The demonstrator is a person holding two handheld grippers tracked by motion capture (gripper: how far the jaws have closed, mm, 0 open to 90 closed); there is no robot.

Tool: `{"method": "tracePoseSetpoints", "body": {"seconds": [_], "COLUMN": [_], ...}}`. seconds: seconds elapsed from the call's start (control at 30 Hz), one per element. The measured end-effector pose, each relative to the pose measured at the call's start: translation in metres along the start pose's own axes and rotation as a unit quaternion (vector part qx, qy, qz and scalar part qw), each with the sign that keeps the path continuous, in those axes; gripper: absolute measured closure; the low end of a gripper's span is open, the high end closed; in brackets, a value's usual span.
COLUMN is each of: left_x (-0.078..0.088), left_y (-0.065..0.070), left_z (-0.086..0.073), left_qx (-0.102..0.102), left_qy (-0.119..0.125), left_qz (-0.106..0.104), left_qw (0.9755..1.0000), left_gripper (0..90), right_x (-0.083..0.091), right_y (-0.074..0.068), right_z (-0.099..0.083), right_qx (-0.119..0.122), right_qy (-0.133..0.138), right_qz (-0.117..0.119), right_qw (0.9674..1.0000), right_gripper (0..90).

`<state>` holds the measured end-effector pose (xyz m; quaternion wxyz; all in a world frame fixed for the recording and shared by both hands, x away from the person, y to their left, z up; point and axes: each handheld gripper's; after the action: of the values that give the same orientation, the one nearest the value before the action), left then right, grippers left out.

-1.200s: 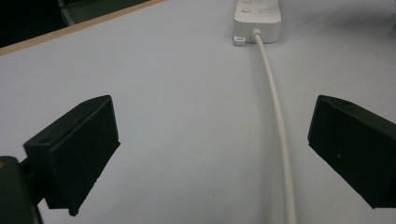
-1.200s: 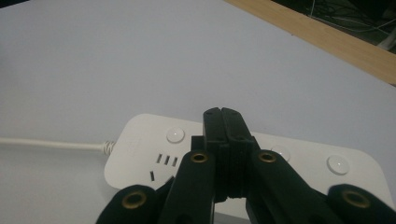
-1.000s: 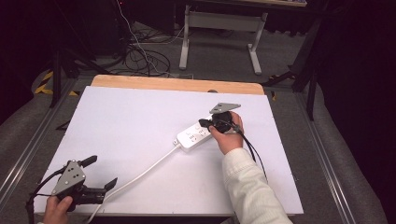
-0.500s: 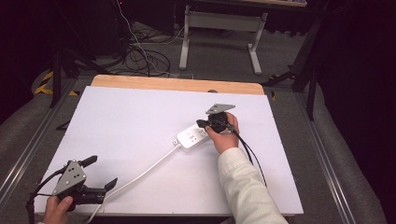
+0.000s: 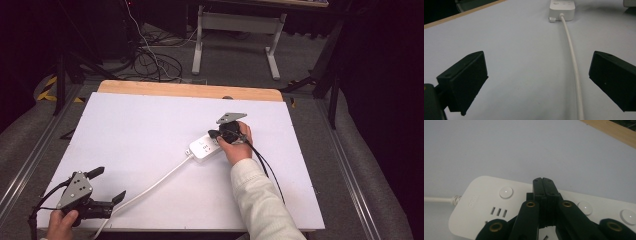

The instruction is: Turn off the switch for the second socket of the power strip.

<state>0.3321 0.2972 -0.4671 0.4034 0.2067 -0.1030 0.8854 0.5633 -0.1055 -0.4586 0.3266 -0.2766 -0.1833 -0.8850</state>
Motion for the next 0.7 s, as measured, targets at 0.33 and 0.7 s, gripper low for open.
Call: {"method": "tracePoseSetpoints", "body": {"seconds": [0.33, 0.7], "left_x": [0.0, -0.0004], "left_y": [0.0002, 0.0005], "left_z": [0.0, -0.0002], "left_qx": [0.001, 0.002], "left_qy": [0.001, -0.001], "left_qz": [0.0, -0.002], "left_qw": [1.0, 1.0], "left_gripper": [2.4, 2.4], "right_x": [-0.0023, -0.0035], "right_y": [-0.002, -0.0021], "right_z": [0.0007, 0.0003], "right_qx": [0.005, 0.011], "right_qy": [-0.005, -0.009], "right_qz": [-0.005, -0.013], "right_qw": [1.0, 0.9998], "right_gripper": [90.0, 90.0]}}
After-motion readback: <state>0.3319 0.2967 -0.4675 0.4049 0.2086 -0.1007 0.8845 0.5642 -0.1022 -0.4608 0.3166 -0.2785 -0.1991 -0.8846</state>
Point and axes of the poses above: each handheld gripper's, and its own axes: x roughly backward along the jaws, z roughly out of its top, y roughly to its right, and after that the axes turned 11 degrees about -z, right-handed
